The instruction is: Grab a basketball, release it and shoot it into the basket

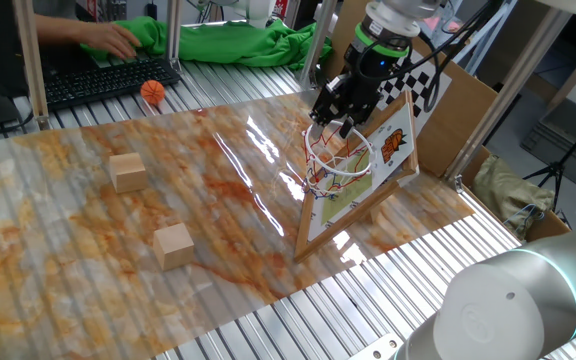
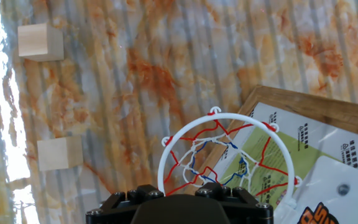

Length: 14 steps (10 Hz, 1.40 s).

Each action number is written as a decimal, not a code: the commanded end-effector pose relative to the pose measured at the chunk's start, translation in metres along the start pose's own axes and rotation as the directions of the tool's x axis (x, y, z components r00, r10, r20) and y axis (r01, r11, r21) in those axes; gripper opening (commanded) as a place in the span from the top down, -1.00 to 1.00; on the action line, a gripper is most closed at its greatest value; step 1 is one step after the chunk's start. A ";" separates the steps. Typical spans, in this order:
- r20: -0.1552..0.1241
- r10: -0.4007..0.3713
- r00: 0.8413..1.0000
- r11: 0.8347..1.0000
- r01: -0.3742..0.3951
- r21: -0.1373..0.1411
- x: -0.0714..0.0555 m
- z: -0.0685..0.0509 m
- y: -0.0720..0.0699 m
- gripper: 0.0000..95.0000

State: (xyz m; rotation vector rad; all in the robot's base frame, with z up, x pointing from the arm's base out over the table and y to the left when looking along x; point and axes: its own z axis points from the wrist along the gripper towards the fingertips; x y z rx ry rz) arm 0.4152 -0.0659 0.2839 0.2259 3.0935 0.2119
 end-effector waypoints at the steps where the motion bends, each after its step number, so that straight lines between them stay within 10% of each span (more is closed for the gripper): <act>1: 0.000 0.000 1.000 1.000 0.000 0.000 0.000 0.000 0.000 -0.20; 8: 0.000 0.000 1.000 1.000 0.000 0.000 0.000 0.000 0.000 -0.20; 9: -0.023 -0.086 0.996 0.993 0.088 0.081 0.012 -0.007 0.037 1.00; 14: -0.007 -0.075 0.997 0.992 0.076 0.099 0.011 0.007 0.041 1.00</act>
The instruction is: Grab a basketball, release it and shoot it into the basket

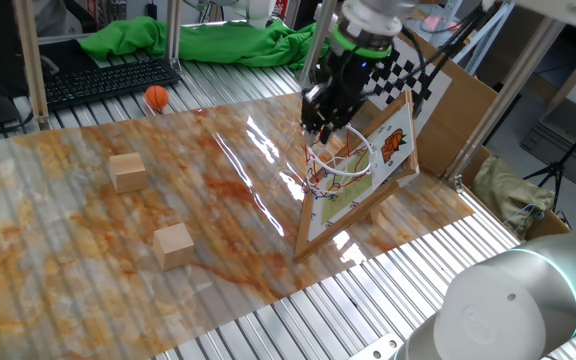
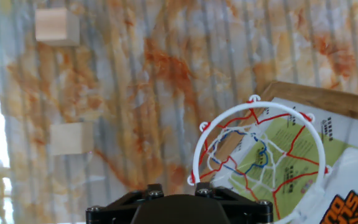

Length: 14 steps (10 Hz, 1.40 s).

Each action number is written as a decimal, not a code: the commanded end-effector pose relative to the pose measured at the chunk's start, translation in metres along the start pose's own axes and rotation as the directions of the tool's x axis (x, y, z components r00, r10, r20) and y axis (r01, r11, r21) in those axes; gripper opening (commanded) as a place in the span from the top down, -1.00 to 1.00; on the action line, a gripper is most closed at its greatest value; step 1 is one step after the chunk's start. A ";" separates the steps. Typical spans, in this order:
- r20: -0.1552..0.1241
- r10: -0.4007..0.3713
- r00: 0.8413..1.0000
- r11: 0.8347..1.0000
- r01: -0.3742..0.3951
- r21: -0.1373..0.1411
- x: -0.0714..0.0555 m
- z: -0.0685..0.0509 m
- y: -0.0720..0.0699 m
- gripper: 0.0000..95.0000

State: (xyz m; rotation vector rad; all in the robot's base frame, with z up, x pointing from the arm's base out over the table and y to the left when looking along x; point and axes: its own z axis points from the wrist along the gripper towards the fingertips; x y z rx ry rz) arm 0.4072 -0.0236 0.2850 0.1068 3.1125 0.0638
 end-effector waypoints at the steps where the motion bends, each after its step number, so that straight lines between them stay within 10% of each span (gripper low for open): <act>1: -0.002 0.013 1.000 1.000 -0.013 -0.008 -0.003 0.002 0.000 1.00; 14: -0.039 0.024 0.999 0.999 -0.023 0.029 -0.003 0.002 0.000 1.00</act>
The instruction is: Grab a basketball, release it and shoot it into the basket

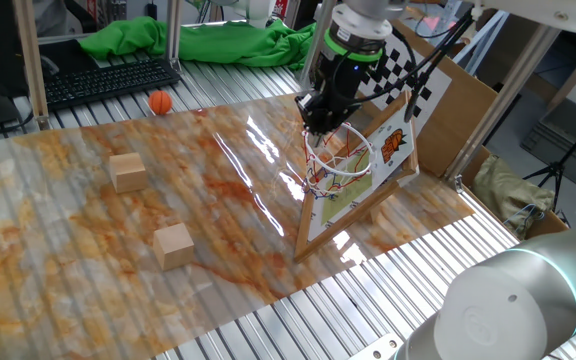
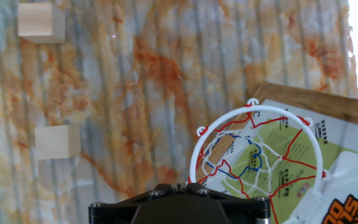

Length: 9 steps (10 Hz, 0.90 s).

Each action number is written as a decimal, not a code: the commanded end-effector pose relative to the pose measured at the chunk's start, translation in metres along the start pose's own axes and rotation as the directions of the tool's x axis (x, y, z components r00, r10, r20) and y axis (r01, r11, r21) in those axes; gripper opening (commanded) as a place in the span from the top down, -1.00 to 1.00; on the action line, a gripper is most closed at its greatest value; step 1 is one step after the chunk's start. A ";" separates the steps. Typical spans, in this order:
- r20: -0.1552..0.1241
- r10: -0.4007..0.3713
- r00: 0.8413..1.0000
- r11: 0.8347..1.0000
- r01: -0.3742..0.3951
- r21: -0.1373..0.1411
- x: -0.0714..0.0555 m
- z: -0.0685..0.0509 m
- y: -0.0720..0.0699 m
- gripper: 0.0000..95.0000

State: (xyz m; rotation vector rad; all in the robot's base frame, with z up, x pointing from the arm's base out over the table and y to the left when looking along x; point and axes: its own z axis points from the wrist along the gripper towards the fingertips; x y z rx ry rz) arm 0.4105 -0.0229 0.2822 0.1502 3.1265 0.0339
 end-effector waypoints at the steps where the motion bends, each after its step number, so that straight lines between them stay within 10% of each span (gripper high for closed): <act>1: -0.038 -0.005 0.999 1.000 0.006 0.019 0.000 0.000 -0.001 1.00; 9: -0.082 -0.024 0.996 0.999 0.026 0.026 0.000 0.000 -0.001 1.00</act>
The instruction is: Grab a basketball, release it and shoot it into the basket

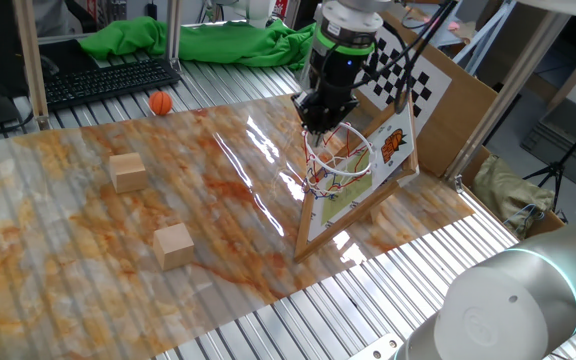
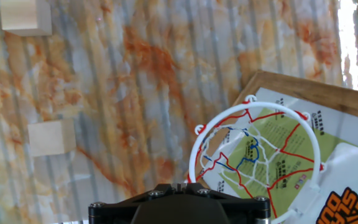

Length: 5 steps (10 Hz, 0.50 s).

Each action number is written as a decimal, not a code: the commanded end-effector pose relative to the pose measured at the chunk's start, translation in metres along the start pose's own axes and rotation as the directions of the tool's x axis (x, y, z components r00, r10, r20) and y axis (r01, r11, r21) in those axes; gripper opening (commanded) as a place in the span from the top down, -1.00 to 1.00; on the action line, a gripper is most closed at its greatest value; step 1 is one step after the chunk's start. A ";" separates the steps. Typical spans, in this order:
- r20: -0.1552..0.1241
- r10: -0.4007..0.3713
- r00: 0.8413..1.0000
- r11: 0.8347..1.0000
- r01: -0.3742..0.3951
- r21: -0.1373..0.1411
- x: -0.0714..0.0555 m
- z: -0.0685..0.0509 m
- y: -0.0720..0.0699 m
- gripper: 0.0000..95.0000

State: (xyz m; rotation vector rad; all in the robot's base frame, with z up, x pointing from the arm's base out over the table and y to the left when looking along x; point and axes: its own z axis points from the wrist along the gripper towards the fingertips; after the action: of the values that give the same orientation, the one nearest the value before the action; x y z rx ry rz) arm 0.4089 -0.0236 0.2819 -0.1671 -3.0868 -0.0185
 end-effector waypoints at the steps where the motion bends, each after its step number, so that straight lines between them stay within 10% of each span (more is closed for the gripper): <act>1: -0.020 -0.033 0.999 0.999 0.034 0.018 -0.001 -0.001 0.000 1.00; 5: 0.020 -0.022 1.000 1.000 0.022 -0.003 -0.001 -0.001 0.000 1.00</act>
State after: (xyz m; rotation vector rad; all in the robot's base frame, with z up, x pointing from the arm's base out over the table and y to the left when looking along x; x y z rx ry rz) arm 0.4110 -0.0231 0.2824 -0.1223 -3.0942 0.0126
